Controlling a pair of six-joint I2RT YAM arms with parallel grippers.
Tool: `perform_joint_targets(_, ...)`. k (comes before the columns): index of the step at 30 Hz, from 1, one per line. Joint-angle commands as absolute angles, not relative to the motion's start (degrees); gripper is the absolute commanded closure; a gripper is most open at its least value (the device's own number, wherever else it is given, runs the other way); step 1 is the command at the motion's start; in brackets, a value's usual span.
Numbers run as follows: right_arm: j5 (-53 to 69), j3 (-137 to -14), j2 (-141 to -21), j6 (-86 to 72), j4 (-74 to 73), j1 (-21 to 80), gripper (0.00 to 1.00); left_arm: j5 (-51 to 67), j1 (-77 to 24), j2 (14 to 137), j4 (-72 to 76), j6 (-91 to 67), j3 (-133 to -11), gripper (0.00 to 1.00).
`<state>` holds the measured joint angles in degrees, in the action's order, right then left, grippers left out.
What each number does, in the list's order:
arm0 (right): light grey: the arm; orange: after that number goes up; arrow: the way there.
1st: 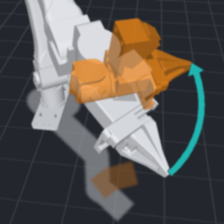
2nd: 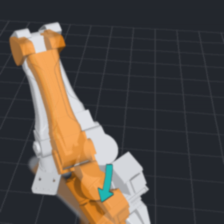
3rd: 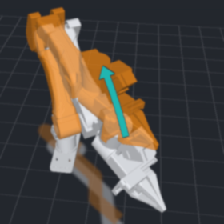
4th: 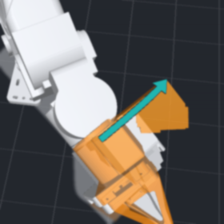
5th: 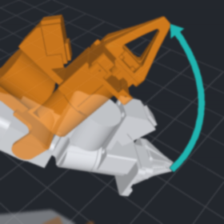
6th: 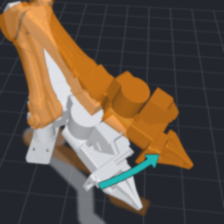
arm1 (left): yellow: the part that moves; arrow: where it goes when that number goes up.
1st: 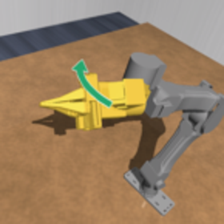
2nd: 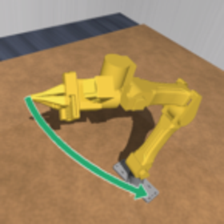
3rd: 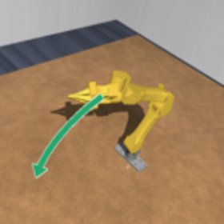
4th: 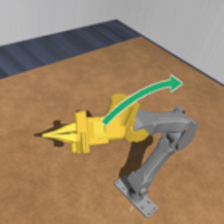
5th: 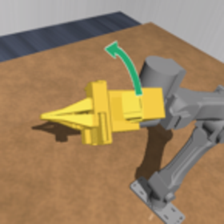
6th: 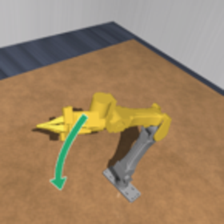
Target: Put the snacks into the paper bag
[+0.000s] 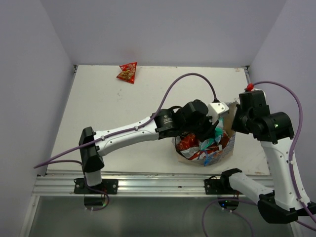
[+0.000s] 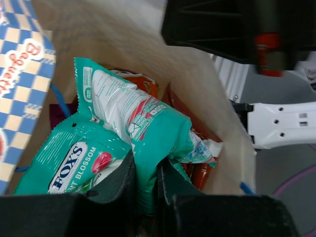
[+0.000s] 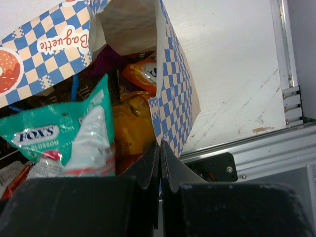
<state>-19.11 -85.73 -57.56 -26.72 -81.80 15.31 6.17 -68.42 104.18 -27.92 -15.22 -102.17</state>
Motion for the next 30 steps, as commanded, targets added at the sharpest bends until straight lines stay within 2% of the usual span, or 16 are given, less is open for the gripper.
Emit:
perform_joint_targets(1, -18.02, -86.48, -55.9, -26.02, -87.01, 15.38, 1.0, 6.41, -70.84, 102.12, -33.92, -15.2, -106.69, 1.0)
perform_joint_targets(8, -17.93, -86.66, -56.07, -25.75, -86.57, 15.29, 1.0, 9.76, -71.02, 108.19, -39.38, -14.59, -104.87, 1.0)
perform_joint_targets(15, -17.93, -86.84, -55.37, -25.66, -87.19, 15.29, 1.0, -2.26, -70.75, 110.12, -37.09, -13.36, -105.28, 1.0)
perform_joint_targets(17, -18.1, -86.92, -55.28, -25.58, -87.27, 15.29, 1.0, -4.82, -70.14, 111.35, -37.79, -13.53, -109.58, 0.97)
perform_joint_targets(19, -18.19, -87.19, -55.37, -25.49, -87.45, 15.29, 1.0, -5.01, -68.22, 114.95, -39.28, -13.88, -115.62, 0.89)
perform_joint_targets(23, -18.02, -87.98, -55.55, -25.23, -87.36, 15.29, 1.0, -2.99, -63.29, 123.47, -46.04, -15.29, -127.16, 0.84)
perform_joint_targets(26, -18.63, -88.5, -55.46, -24.96, -87.71, 15.29, 0.99, -4.65, -61.44, 124.11, -43.35, -13.98, -129.2, 0.56)
perform_joint_targets(27, -18.72, -88.59, -55.46, -24.87, -87.8, 15.29, 1.0, -6.49, -61.35, 123.23, -42.72, -13.63, -129.63, 0.36)
perform_joint_targets(29, -18.9, -88.59, -55.55, -24.79, -87.72, 15.29, 0.99, -8.34, -61.26, 122.09, -42.54, -12.92, -133.14, 0.09)
perform_joint_targets(30, -18.98, -88.59, -55.55, -24.79, -87.63, 15.38, 0.99, -9.74, -61.17, 121.38, -42.19, -12.83, -134.02, 0.02)
